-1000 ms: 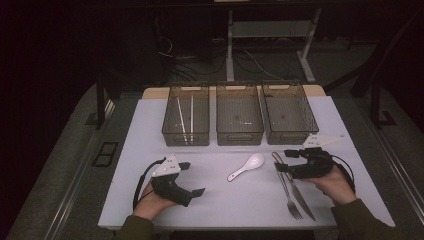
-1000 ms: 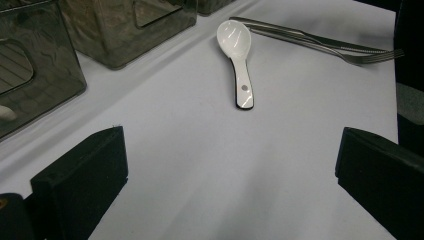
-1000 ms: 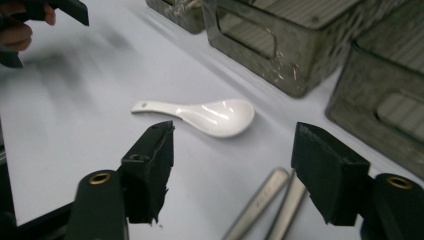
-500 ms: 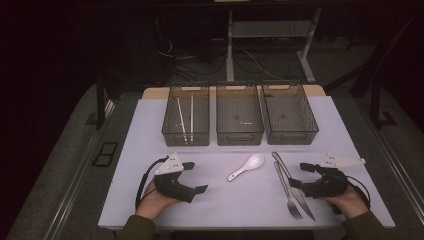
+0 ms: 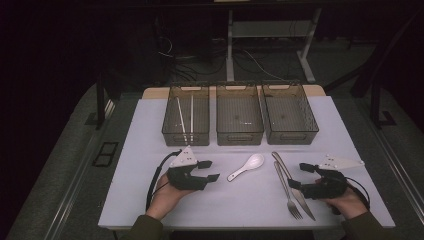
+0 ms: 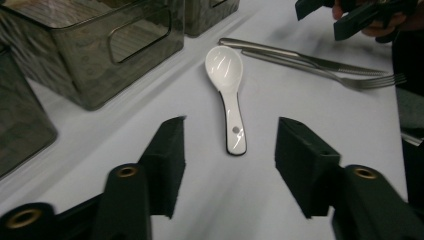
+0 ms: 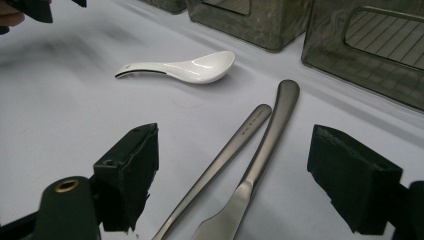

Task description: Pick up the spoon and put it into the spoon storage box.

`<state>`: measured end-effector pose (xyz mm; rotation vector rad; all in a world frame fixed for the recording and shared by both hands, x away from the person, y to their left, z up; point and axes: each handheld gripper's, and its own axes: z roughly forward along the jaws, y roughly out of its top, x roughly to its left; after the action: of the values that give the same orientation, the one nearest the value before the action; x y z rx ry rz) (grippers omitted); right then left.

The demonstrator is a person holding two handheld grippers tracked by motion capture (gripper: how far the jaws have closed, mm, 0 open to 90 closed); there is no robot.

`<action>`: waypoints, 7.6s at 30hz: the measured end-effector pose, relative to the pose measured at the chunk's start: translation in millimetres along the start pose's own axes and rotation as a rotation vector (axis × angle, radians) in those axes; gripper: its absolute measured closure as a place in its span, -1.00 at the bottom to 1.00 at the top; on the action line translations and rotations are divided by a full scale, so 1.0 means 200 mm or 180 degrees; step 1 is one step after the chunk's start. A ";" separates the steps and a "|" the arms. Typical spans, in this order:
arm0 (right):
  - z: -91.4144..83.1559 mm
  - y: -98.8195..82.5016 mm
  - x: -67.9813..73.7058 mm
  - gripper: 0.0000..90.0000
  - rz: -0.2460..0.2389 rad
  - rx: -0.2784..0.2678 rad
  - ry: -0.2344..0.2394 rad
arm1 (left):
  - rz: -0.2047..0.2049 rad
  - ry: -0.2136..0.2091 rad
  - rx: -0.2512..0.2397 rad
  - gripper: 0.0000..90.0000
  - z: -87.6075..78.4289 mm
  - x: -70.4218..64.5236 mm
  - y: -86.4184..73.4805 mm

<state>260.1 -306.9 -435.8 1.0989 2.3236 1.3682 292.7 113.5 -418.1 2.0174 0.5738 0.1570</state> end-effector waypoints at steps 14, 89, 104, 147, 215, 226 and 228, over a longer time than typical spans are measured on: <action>0.01 0.00 0.00 -0.54 -0.0076 0.0016 -0.0034 | 0.0087 -0.0168 0.0208 0.97 0.22 -0.03 0.07; 0.00 0.00 0.00 -0.54 -0.0088 -0.0007 -0.0044 | 0.0027 -0.0276 0.0159 -0.20 0.56 0.07 0.34; 0.00 0.00 0.01 -0.54 -0.0081 -0.0001 -0.0043 | 0.0074 -0.0239 0.0499 -0.22 0.70 0.06 0.26; -0.01 0.01 0.01 -0.54 -0.0084 -0.0017 -0.0026 | 0.0542 -0.0336 0.0634 0.86 0.62 -0.01 0.31; -0.02 0.01 0.01 -0.54 -0.0036 -0.0077 -0.0025 | 0.0785 0.0031 0.0602 0.85 0.66 0.45 0.79; -0.02 0.01 0.01 -0.54 -0.0035 -0.0076 -0.0018 | 0.0824 0.0003 0.0862 0.85 0.74 0.44 0.75; -0.02 0.01 0.01 -0.54 -0.0040 -0.0079 -0.0020 | 0.0782 -0.0008 0.0873 0.84 0.75 0.43 0.75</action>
<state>257.2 -306.8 -431.6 1.0781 2.2989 1.3836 469.9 -25.2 -375.5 2.3525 0.3581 0.2338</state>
